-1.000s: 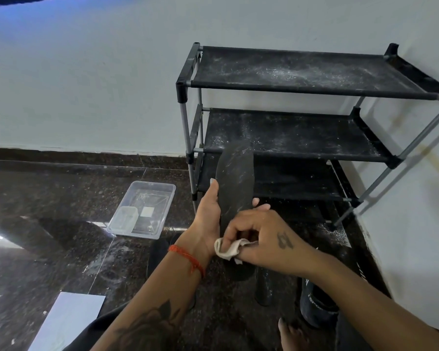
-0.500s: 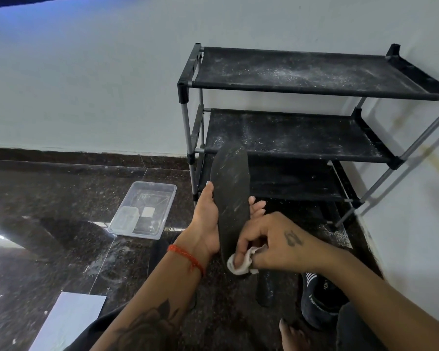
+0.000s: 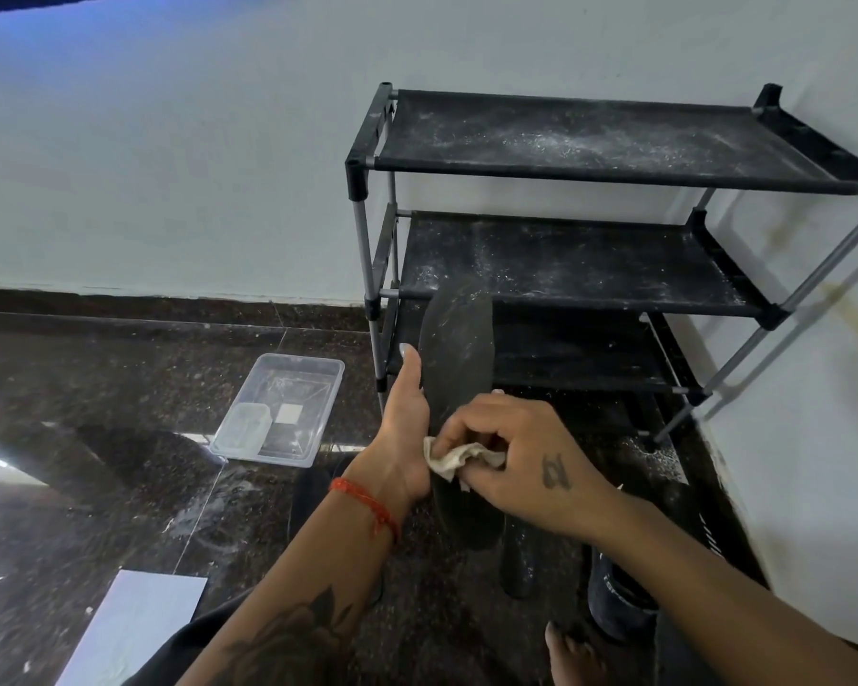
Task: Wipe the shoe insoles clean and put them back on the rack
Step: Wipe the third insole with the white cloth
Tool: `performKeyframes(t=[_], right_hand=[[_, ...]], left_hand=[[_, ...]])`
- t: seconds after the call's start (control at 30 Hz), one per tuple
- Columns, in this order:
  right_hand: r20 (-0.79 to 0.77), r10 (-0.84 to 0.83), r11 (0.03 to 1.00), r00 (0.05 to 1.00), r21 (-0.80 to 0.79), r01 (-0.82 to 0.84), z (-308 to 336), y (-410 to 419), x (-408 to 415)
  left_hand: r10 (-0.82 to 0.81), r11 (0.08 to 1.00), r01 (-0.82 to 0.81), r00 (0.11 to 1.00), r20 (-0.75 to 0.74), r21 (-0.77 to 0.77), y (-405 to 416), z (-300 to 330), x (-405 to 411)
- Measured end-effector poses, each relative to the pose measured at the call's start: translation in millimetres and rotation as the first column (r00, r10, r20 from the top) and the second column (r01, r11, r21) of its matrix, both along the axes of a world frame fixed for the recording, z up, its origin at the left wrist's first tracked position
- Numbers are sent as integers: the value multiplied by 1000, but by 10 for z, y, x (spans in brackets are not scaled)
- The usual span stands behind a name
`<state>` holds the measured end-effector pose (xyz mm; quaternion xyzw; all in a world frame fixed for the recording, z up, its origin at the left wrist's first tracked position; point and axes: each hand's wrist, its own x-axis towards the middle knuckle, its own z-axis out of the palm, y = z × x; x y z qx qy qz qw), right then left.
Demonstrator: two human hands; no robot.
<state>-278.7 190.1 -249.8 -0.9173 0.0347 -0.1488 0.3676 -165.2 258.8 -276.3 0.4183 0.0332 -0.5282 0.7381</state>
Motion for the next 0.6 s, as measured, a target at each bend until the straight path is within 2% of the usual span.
performKeyframes(t=[0.1, 0.2, 0.27, 0.3, 0.37, 0.43, 0.47, 0.53, 0.6], right_hand=[[37, -134, 979, 990, -148, 138, -55, -142, 6], [88, -366, 877, 926, -300, 375, -57, -325, -20], [151, -474, 812, 867, -305, 497, -32, -414, -40], [191, -485, 810, 853, -268, 521, -18, -426, -39], [219, -397, 897, 891, -113, 427, 20, -347, -12], [145, -207, 978, 967, 16, 207, 34, -149, 14], [91, -122, 993, 988, 19, 120, 20, -51, 24], [28, -49, 997, 998, -63, 50, -38, 21, 34], [28, -107, 963, 994, -244, 111, -68, -67, 45]], left_hand=[[-43, 999, 43, 999, 8, -18, -6, -4, -18], [-104, 994, 104, 995, 1, -18, -17, 23, -57], [-124, 992, 124, 992, -31, -19, -14, 46, -79], [-121, 993, 120, 992, -37, -19, -11, 49, -74], [-100, 995, 99, 995, -20, -32, 0, 57, -59], [-65, 998, 66, 998, 6, -24, 7, 45, -39], [-54, 998, 54, 999, 5, -16, 13, 43, -35], [-53, 999, 53, 999, 9, 0, 20, 34, -35], [-82, 996, 81, 996, 37, 23, 18, 24, -49]])
